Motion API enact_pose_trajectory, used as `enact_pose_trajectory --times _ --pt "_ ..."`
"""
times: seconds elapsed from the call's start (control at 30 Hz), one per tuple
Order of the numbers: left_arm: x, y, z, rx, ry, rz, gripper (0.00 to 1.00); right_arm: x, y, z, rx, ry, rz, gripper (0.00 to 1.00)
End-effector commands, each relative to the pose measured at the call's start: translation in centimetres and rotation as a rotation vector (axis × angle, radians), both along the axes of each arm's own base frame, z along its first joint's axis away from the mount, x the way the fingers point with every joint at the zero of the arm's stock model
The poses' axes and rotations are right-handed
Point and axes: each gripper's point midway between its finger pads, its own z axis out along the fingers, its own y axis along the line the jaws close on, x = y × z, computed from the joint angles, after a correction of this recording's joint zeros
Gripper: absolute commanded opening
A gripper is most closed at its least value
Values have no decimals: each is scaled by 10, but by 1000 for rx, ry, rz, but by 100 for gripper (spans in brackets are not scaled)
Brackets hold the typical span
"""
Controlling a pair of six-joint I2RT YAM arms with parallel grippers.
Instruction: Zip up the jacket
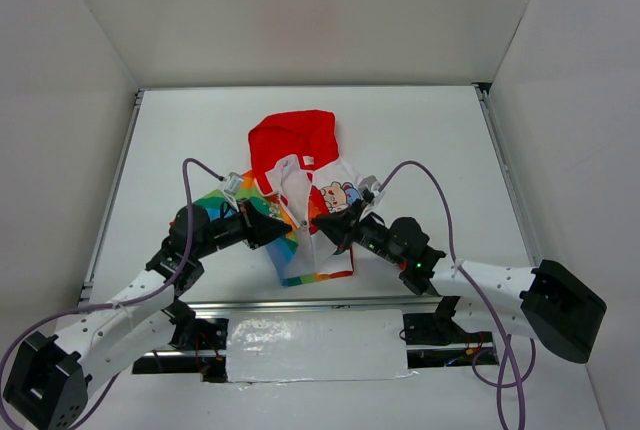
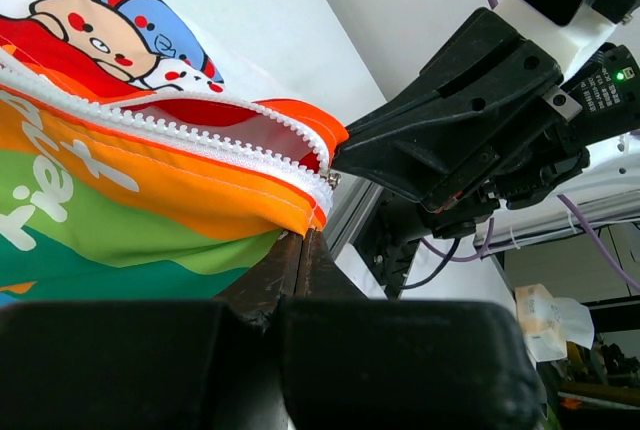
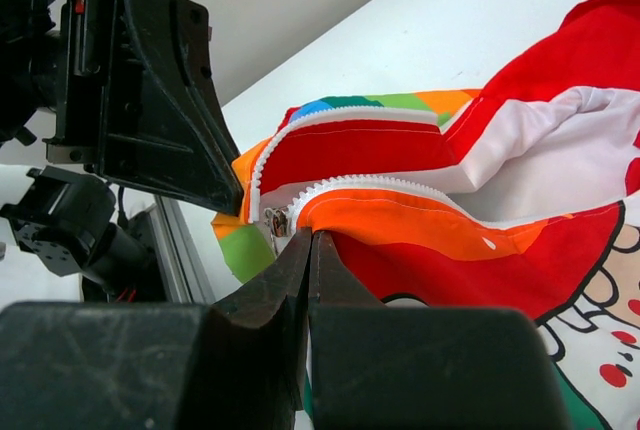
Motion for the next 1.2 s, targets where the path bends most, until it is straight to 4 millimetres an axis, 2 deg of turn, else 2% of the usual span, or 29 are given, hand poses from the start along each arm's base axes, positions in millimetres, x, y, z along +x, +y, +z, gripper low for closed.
enact_pose_trajectory --times 0.0,0.37,0.63,0.8,1.17 --pt "-4 -3 17 -30 -78 -36 0 7 3 31 67 -35 -18 0" --pt "-1 -4 11 -32 -59 -24 0 1 7 45 94 -91 27 0" --pt "12 14 17 91 -91 94 0 3 -1 28 64 -75 -11 0" --pt "25 28 0 202 -61 182 0 -2 0 29 64 -76 13 0" --pt "9 -2 14 64 -74 -6 0 7 8 31 48 -48 1 0"
